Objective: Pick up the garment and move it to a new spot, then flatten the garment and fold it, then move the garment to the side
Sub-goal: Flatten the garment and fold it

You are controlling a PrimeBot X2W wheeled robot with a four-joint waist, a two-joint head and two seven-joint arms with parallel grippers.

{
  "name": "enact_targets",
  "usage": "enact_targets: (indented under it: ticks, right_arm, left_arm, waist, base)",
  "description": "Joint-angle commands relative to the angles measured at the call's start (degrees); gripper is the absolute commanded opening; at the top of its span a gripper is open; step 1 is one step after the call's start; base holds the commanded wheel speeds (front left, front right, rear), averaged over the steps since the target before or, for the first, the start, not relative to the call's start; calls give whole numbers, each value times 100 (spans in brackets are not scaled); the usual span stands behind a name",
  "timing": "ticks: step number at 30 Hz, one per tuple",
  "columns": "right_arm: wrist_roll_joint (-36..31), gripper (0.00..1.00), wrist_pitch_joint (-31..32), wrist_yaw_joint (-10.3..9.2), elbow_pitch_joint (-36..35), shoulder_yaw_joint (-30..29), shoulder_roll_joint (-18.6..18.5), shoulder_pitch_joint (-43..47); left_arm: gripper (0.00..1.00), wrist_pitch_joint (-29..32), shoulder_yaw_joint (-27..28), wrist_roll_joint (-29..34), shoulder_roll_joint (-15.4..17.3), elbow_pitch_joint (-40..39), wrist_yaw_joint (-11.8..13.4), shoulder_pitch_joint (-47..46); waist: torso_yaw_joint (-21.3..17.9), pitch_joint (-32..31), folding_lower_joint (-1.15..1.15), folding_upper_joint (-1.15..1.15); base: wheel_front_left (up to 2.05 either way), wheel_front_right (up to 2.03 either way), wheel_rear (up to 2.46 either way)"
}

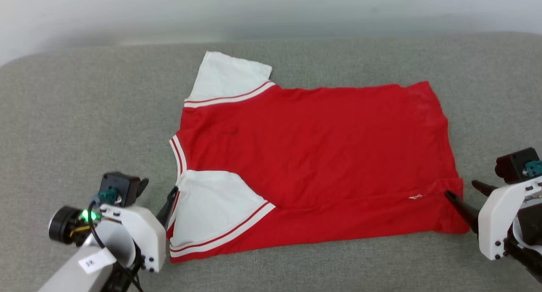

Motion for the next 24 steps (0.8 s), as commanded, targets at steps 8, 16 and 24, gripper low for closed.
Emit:
enact_targets:
  ticks: [8, 16, 24]
  right_arm:
    - [-734, 100, 831, -2, -458, -963, 646, 754]
    - [-1438, 100, 1705, -2, -1288, -2068, 1666, 1505]
    - [-1772, 100, 2035, -2, -1987, -2523, 2334, 1775]
  left_arm:
    - [100, 584, 203, -418, 102, -962, 880, 978]
    - [100, 1171, 130, -512, 328, -2036, 1547, 1694]
    - [100, 1462, 21, -540, 309, -2241, 1754, 1751]
  waist:
    - [8, -520, 0, 0]
    - [-21, -505, 0, 0]
    - [-76, -232, 0, 0]
  base:
    - [0, 0, 0]
    - [0, 0, 0]
    - [0, 0, 0]
